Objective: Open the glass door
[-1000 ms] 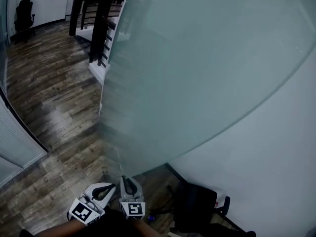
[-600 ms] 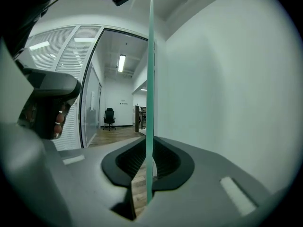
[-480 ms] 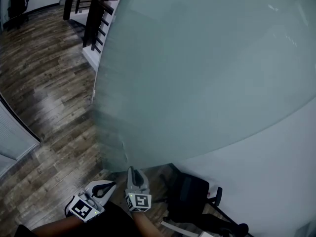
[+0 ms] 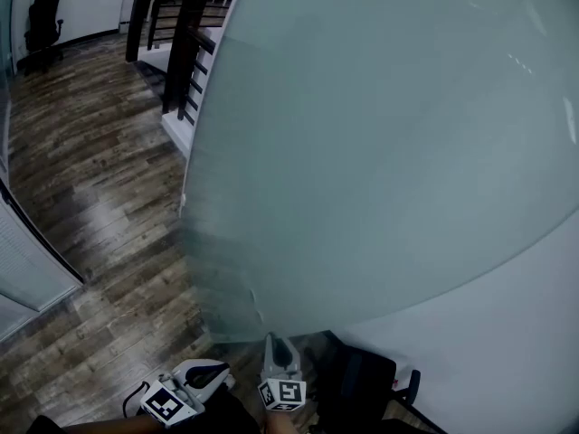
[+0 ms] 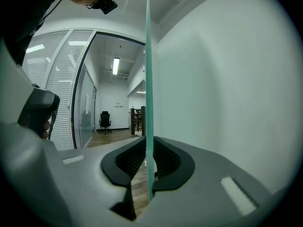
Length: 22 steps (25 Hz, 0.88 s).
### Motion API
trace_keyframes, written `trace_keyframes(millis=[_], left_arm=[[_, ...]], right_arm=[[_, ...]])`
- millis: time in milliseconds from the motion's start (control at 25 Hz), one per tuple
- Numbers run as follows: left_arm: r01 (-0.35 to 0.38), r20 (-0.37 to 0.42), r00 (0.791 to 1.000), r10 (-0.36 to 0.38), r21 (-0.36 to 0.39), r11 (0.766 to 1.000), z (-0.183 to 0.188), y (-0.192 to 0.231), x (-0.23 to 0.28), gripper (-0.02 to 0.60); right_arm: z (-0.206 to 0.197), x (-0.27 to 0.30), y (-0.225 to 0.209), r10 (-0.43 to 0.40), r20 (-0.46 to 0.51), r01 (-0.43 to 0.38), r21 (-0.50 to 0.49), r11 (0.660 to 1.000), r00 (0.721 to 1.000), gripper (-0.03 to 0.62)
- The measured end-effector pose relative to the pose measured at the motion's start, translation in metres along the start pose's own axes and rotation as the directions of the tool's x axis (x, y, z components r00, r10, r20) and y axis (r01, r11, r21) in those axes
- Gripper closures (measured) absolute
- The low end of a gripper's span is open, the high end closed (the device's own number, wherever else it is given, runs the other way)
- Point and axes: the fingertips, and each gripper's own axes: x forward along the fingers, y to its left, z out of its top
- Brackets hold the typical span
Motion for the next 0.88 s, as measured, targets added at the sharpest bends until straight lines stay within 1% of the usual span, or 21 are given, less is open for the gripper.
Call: trace_keyframes(millis=[120,200,320,480,640,760,880], left_arm=[[-0.019,0.012,1.000,0.019,0.032,0.999,0.003,0.007,0.022,0.581],[-0.044,0.022,0.999,0.043,0.047,0.998,0.002,0.016,0.043,0.581],[-0.083,0.013,0.997,0.082,0.036,0.996,0.001,0.015,0.063,0.581],[-0.073,0.010,0.997,0.073,0.046,0.996,0.009,0.004,0.088,0.581],[-0.067,0.005,0.998,0.067,0.056,0.996,0.006,-0.002,0.112,0.581],[-0.076,0.010,0.997,0.075,0.044,0.996,0.001,-0.007,0.128,0.581],[-0.095,0.019,0.995,0.094,0.047,0.994,0.001,-0.010,0.143,0.581]], right_arm=[[-0.003,0.007,-0.016,0.015,0.021,-0.015,0.003,1.000,1.000,0.543],[-0.007,0.018,-0.028,0.041,0.022,-0.041,0.000,0.999,0.999,0.543],[-0.009,0.019,-0.040,0.071,0.009,-0.071,0.008,0.997,0.997,0.543],[0.003,0.018,-0.057,0.069,-0.004,-0.069,0.018,0.997,0.998,0.540],[0.006,0.024,-0.078,0.088,0.013,-0.088,0.010,0.996,0.996,0.540],[0.013,0.027,-0.094,0.103,0.030,-0.103,-0.002,0.995,0.994,0.541],[0.017,0.034,-0.115,0.112,0.022,-0.112,0.003,0.994,0.993,0.540]])
